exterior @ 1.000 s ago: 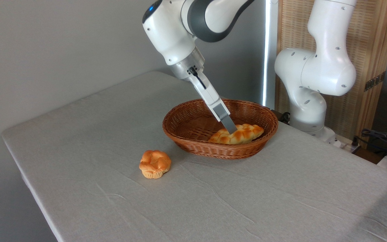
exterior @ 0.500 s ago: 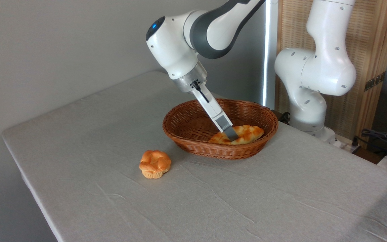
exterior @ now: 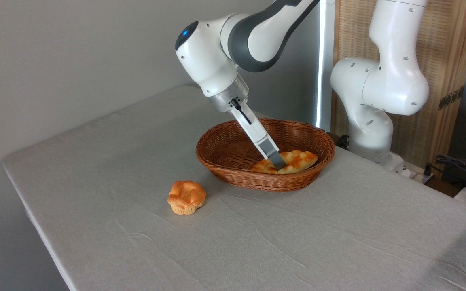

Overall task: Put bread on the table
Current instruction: 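Close the gripper on the braided bread loaf, then lift the braided loaf up out of the basket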

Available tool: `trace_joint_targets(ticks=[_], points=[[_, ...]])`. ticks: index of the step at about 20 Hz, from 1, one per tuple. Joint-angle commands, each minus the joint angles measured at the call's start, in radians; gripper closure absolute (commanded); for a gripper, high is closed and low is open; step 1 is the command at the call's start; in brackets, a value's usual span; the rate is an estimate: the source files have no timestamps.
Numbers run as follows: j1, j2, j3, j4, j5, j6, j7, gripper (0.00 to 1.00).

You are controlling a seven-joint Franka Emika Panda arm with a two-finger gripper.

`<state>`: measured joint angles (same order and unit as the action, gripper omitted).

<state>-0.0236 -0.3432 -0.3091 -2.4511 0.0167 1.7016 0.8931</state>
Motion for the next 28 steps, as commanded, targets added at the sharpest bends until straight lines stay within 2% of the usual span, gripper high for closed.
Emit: trace_joint_targets(ticks=[1,9,14,18,22,26,28], points=[[-0.001,0.012,0.001,0.018,-0.008,0.024,0.0,1.0],[0.001,0.015,0.001,0.093,-0.008,0.003,0.0,1.0],[0.001,0.018,-0.001,0.106,-0.026,-0.025,-0.008,1.0],[0.005,0.018,-0.001,0.216,-0.066,-0.082,-0.003,1.0],[0.011,0.047,0.025,0.331,-0.122,-0.086,-0.003,1.0],[0.011,0.066,0.051,0.386,-0.124,-0.088,-0.002,1.0],[0.011,0.084,0.09,0.435,-0.126,-0.089,-0.002,1.0]])
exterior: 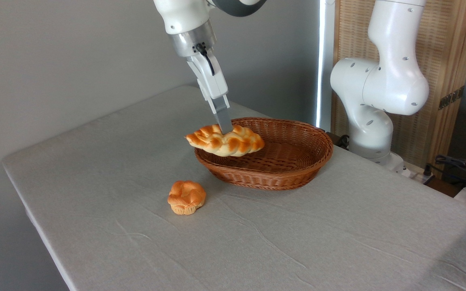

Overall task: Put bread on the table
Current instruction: 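Lift the braided loaf up out of the basket, then move the loaf beside the basket and lower it onto the table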

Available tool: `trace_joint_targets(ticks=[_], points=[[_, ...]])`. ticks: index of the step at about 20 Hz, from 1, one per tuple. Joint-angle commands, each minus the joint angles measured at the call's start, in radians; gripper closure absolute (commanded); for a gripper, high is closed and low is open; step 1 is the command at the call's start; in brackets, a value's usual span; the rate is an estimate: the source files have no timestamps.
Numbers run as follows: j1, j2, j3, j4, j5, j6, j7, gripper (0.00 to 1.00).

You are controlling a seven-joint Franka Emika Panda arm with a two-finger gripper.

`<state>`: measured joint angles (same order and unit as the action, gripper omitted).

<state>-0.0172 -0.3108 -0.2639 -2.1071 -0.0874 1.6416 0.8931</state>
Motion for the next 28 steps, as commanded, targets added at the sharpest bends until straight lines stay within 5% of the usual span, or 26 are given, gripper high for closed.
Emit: trace_joint_targets(ticks=[1,10,14,17,19,20,21,22,28], points=[[0.005,0.053,0.051,0.096,-0.022,-0.028,0.0,1.0],[0.005,0.091,0.207,0.23,-0.003,0.115,0.004,1.0],[0.005,0.251,0.267,0.231,0.072,0.287,0.007,1.0],[-0.003,0.3,0.262,0.228,0.075,0.354,0.004,1.0],[-0.004,0.309,0.261,0.228,0.075,0.353,0.004,0.87],[-0.004,0.312,0.261,0.228,0.075,0.353,0.006,0.65],[-0.004,0.312,0.259,0.228,0.074,0.353,0.001,0.27],[-0.007,0.315,0.255,0.228,0.074,0.354,0.001,0.0],[-0.009,0.332,0.241,0.225,0.074,0.362,-0.003,0.0]])
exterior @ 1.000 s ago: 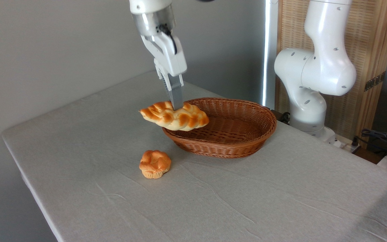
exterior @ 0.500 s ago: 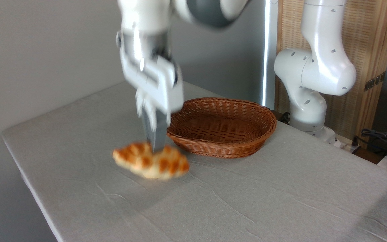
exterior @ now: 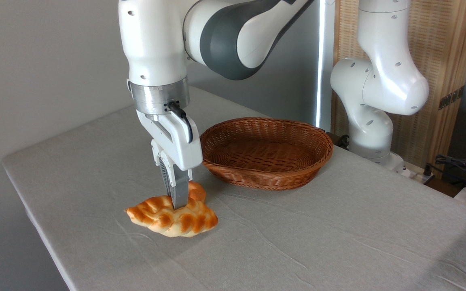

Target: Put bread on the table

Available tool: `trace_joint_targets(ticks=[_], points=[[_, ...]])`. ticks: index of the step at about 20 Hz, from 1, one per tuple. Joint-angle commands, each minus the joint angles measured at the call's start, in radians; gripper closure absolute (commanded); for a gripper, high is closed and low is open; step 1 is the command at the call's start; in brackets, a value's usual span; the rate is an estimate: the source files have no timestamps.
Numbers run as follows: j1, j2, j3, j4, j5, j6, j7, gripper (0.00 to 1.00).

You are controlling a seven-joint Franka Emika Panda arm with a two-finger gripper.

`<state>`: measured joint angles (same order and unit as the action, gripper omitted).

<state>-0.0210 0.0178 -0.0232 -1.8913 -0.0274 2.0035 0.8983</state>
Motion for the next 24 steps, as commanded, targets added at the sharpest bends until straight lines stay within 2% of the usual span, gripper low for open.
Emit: trace_joint_targets(ticks=[1,13,15,17,18,19,20,22,24], points=[[-0.005,0.004,0.0,0.009,0.014,0.0,-0.009,0.0],[0.003,-0.021,0.014,0.05,0.001,0.008,-0.021,0.0],[0.007,-0.048,0.014,0.069,0.0,-0.008,-0.067,0.0],[0.009,-0.081,0.006,0.077,-0.003,-0.055,-0.178,0.0],[0.009,-0.093,0.0,0.105,-0.005,-0.121,-0.253,0.0],[0.009,-0.094,-0.001,0.124,-0.005,-0.161,-0.278,0.0],[0.007,-0.095,-0.001,0.173,-0.014,-0.251,-0.301,0.0],[0.007,-0.09,0.008,0.246,-0.044,-0.368,-0.296,0.0],[0.009,-0.088,0.02,0.259,-0.084,-0.394,-0.294,0.0]])
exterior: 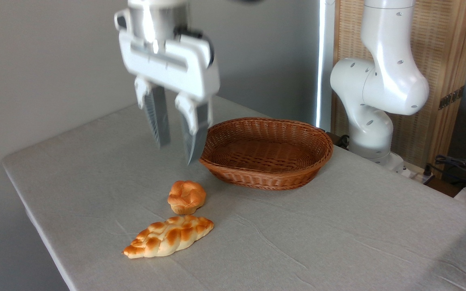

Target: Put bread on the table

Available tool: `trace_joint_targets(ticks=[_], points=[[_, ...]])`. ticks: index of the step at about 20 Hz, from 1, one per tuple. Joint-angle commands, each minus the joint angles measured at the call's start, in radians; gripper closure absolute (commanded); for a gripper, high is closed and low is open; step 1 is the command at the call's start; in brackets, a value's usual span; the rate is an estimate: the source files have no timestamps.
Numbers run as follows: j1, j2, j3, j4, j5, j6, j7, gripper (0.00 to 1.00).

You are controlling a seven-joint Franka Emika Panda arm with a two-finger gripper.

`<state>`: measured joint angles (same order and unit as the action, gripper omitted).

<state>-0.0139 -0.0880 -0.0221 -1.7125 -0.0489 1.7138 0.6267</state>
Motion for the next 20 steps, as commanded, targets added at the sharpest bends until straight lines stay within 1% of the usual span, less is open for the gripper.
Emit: trace_joint_targets(ticks=[1,3,7,15,16,17,18,19,20], points=[[0.002,0.017,0.028,0.079,-0.075,-0.105,-0.022,0.0],[0.002,0.016,0.042,0.079,-0.088,-0.106,-0.019,0.0],[0.0,0.024,0.042,0.071,-0.08,-0.097,-0.015,0.0],[0.0,0.033,0.021,0.073,-0.072,-0.1,-0.01,0.0],[0.0,0.033,0.01,0.073,-0.071,-0.1,-0.01,0.0],[0.0,0.033,0.005,0.073,-0.054,-0.102,-0.01,0.0],[-0.003,0.033,0.001,0.073,-0.014,-0.105,-0.012,0.0],[-0.008,0.033,-0.009,0.073,0.01,-0.105,-0.013,0.0],[-0.008,0.033,-0.012,0.073,0.014,-0.105,-0.013,0.0]])
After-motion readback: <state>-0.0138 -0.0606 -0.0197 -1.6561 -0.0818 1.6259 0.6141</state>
